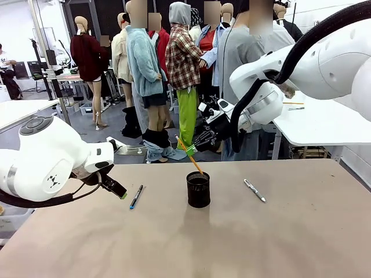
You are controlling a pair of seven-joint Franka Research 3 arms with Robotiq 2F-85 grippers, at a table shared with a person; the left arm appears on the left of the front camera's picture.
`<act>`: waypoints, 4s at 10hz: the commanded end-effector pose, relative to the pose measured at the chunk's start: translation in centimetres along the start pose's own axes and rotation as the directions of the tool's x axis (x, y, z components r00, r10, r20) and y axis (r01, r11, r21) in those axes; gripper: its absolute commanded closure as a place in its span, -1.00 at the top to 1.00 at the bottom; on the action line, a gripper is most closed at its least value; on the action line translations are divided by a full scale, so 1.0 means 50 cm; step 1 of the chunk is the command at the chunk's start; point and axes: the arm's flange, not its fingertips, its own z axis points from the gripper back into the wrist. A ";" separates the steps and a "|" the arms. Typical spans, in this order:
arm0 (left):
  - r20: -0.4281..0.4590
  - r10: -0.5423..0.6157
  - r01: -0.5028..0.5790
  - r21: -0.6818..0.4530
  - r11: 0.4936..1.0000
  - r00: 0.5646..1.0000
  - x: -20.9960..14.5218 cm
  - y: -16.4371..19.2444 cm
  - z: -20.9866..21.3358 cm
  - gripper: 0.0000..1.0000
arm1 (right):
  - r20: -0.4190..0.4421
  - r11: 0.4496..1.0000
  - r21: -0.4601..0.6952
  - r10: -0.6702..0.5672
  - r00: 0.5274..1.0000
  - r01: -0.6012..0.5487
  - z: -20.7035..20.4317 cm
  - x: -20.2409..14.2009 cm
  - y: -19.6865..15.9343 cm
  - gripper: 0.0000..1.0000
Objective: Place the pens into the pen holder.
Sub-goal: Pick up a writing instrument from the table and place it into the Pen holder.
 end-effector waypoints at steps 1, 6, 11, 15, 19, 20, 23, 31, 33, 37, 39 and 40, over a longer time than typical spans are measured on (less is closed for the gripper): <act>0.002 0.004 -0.004 0.000 1.000 1.000 0.000 0.003 0.002 1.00 | -0.042 0.998 0.058 -0.019 0.999 0.022 -0.025 0.001 -0.021 -1.00; 0.002 0.004 -0.004 0.000 1.000 1.000 0.000 0.003 0.002 1.00 | -0.104 0.995 0.099 -0.019 0.994 0.029 -0.070 -0.053 -0.002 -1.00; 0.002 0.004 -0.004 0.000 1.000 1.000 0.000 0.003 0.002 1.00 | -0.112 0.998 0.047 -0.044 0.993 0.049 -0.064 -0.094 0.007 -0.33; 0.002 0.004 -0.004 0.000 1.000 1.000 0.000 0.003 0.002 1.00 | -0.076 1.000 0.010 -0.016 0.997 0.017 -0.012 -0.096 0.044 0.32; 0.002 0.004 -0.004 0.000 1.000 1.000 0.000 0.003 0.002 1.00 | -0.085 0.956 -0.283 -0.109 0.990 0.081 0.140 -0.090 0.131 0.32; 0.002 0.004 -0.004 0.000 1.000 1.000 0.000 0.003 0.002 1.00 | -0.111 0.912 -0.379 -0.216 0.970 0.160 0.172 -0.083 0.148 0.32; 0.002 0.004 -0.004 0.000 1.000 1.000 0.000 0.003 0.002 1.00 | -0.138 0.734 -0.598 -0.491 0.860 0.323 0.233 -0.052 0.195 0.32; 0.002 0.004 -0.004 0.000 1.000 1.000 0.000 0.003 0.002 1.00 | -0.323 0.481 -0.811 -0.843 0.430 0.332 0.140 -0.014 0.093 0.32; 0.002 0.004 -0.004 0.000 1.000 1.000 0.000 0.003 0.002 1.00 | -0.293 0.436 -0.823 -0.875 0.384 0.364 0.107 -0.035 0.043 0.32; 0.002 0.004 -0.004 0.000 1.000 1.000 0.000 0.003 0.002 1.00 | -0.282 0.396 -0.822 -0.907 0.311 0.410 0.064 -0.121 -0.022 0.32; 0.002 0.004 -0.004 0.000 1.000 1.000 0.000 0.003 0.002 1.00 | -0.276 0.385 -0.821 -0.914 0.297 0.421 0.050 -0.154 -0.035 0.32; 0.002 0.004 -0.004 0.000 1.000 1.000 0.000 0.003 0.002 1.00 | -0.259 0.369 -0.834 -0.918 0.300 0.411 0.044 -0.172 -0.038 0.32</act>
